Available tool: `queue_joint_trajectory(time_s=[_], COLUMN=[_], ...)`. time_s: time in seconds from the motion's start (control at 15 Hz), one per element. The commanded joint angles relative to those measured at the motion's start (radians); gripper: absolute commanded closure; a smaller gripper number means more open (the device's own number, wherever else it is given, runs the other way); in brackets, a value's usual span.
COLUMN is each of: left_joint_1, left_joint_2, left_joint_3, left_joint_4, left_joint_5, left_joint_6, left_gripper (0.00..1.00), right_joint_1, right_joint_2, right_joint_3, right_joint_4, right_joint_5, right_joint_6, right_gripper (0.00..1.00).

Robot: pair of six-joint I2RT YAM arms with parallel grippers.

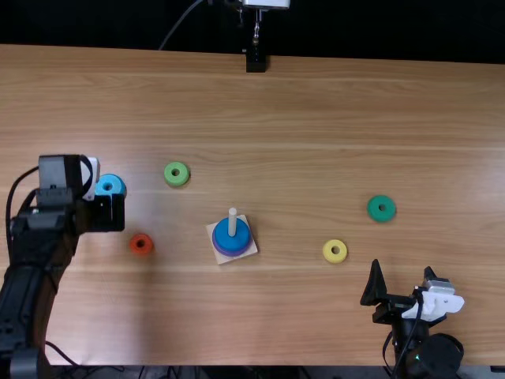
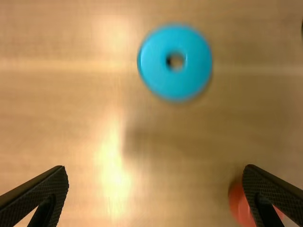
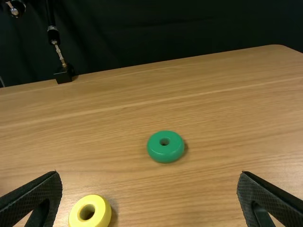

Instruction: Build the Hanoi tower: stack the rings onto the peg from bottom to top in this color order: purple, dark blue, light blue, dark green, light green, yellow, orange.

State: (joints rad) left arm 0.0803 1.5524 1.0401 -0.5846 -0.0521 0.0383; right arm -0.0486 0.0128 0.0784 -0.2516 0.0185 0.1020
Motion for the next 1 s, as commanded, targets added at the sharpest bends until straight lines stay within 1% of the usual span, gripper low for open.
queue_joint_trajectory(time_s=[0.0,0.33,0.53,0.6,0.93], left_joint_1=[-0.004,-0.013,-0.013,-0.013,-0.034], left_joint_2=[0.071,0.262,0.380,0.402,0.468], left_joint_3=[0.074,0.236,0.383,0.410,0.420], left_joint_4=[-0.003,-0.017,-0.174,-0.201,-0.203], left_joint_5=[0.002,0.004,0.004,0.004,0.004], left_joint_6=[0.010,0.010,0.011,0.013,0.013], left_gripper=[0.00,0.00,0.00,0.00,0.00], right_joint_1=[-0.013,-0.013,-0.013,-0.013,-0.013], right_joint_2=[-0.013,-0.013,-0.013,-0.013,-0.013], right_joint_3=[-0.063,-0.063,-0.063,-0.063,-0.063], right_joint_4=[-0.070,-0.070,-0.070,-0.070,-0.070], right_joint_5=[0.009,0.009,0.009,0.009,0.009], right_joint_6=[-0.006,-0.006,-0.006,-0.006,-0.006], right_gripper=[0.00,0.00,0.00,0.00,0.00])
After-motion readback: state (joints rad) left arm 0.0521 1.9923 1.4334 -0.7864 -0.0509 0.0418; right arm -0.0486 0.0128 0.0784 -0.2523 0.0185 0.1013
